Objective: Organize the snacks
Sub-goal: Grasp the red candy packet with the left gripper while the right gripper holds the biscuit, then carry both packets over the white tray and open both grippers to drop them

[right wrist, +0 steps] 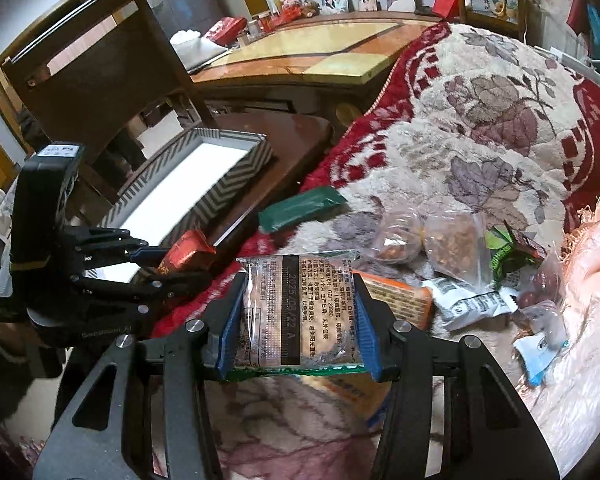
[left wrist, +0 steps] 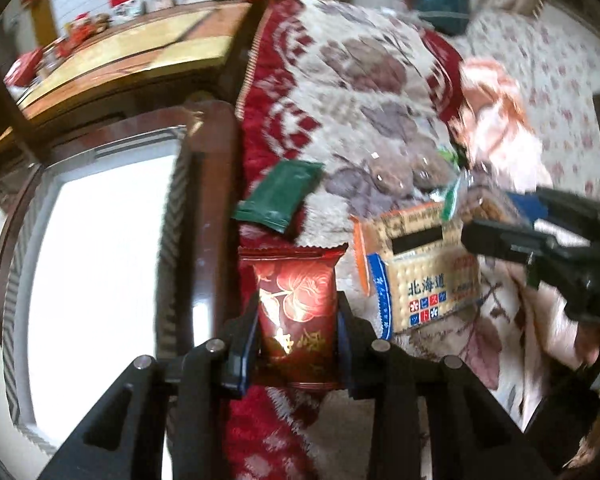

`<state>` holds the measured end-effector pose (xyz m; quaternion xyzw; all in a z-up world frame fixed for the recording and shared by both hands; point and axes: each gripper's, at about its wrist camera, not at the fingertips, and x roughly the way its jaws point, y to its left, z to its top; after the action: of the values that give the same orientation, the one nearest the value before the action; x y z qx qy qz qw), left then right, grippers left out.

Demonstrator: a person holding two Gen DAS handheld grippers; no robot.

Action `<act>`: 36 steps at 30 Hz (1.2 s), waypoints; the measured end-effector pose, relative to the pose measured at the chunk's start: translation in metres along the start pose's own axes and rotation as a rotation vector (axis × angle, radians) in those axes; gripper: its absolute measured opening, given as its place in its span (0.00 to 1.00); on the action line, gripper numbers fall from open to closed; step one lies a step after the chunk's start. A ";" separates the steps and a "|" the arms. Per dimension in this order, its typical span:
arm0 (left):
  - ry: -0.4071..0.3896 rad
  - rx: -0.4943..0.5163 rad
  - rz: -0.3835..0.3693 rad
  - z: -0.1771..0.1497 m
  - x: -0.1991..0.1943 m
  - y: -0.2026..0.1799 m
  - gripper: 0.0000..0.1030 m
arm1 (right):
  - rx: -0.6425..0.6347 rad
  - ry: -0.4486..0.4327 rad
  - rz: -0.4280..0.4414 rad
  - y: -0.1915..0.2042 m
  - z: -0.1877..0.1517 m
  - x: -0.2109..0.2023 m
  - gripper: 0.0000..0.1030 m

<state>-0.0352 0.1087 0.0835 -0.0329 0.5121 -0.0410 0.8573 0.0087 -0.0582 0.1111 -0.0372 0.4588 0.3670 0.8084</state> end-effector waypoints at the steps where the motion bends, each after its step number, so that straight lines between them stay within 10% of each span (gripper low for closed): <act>1: -0.009 -0.017 0.007 0.003 0.002 0.002 0.34 | -0.009 -0.003 0.000 0.006 0.001 0.000 0.47; 18: -0.091 -0.177 0.192 -0.006 -0.047 0.090 0.34 | -0.108 0.025 0.094 0.087 0.036 0.031 0.47; 36: -0.012 -0.313 0.290 0.001 -0.002 0.176 0.34 | -0.197 0.069 0.147 0.150 0.084 0.102 0.47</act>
<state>-0.0289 0.2835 0.0686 -0.0920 0.5065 0.1630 0.8416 0.0061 0.1414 0.1231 -0.0953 0.4496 0.4672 0.7553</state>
